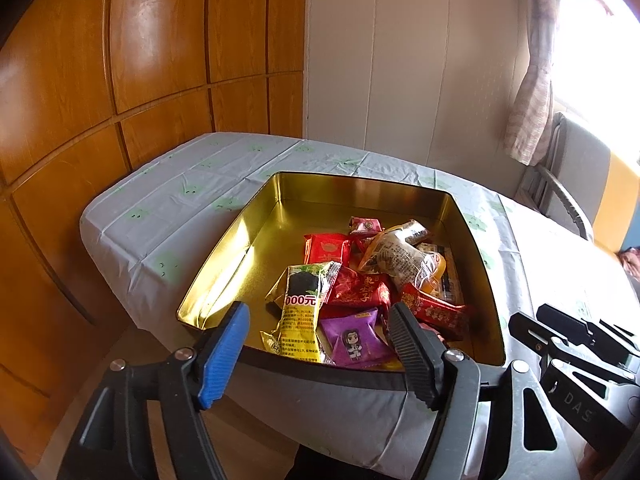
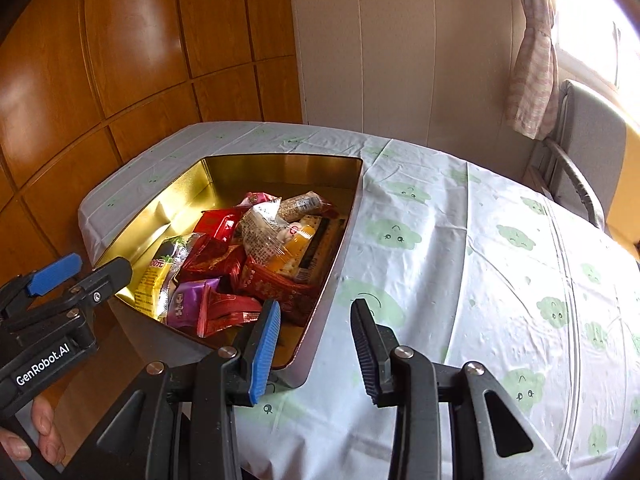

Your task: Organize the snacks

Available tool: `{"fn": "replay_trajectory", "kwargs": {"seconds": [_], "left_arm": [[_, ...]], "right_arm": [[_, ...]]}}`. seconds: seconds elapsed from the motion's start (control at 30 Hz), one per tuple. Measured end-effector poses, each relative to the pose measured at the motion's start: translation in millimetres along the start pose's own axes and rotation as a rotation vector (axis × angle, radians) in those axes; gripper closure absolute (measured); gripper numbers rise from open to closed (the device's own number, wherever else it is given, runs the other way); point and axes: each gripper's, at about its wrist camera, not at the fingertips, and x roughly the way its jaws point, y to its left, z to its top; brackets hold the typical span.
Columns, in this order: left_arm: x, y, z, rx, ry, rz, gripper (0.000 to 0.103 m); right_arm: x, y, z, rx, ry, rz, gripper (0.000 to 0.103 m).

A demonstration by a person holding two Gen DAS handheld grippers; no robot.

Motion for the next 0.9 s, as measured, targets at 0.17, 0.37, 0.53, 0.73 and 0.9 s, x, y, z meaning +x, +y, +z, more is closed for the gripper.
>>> {"fn": "replay_trajectory", "kwargs": {"seconds": [0.17, 0.37, 0.53, 0.73, 0.9], "left_arm": [[-5.6, -1.5, 0.6, 0.005, -0.022, 0.000, 0.025], [-7.7, -0.3, 1.9, 0.003, -0.028, -0.001, 0.025], [-8.4, 0.7, 2.3, 0.001, -0.033, 0.001, 0.024], [-8.4, 2.3, 2.5, 0.000, -0.031, 0.002, 0.024], [-8.6, 3.4, 2.1, -0.001, -0.029, 0.001, 0.024]], "right_arm": [[-0.8, 1.5, -0.3, -0.003, 0.000, -0.001, 0.065], [-0.9, 4.3, -0.3, -0.009, -0.003, -0.003, 0.065], [-1.2, 5.3, -0.5, -0.010, -0.004, -0.002, 0.065], [-1.2, 5.7, -0.4, -0.010, -0.003, 0.000, 0.065], [-0.9, 6.5, -0.6, -0.011, -0.003, 0.001, 0.065]]}}
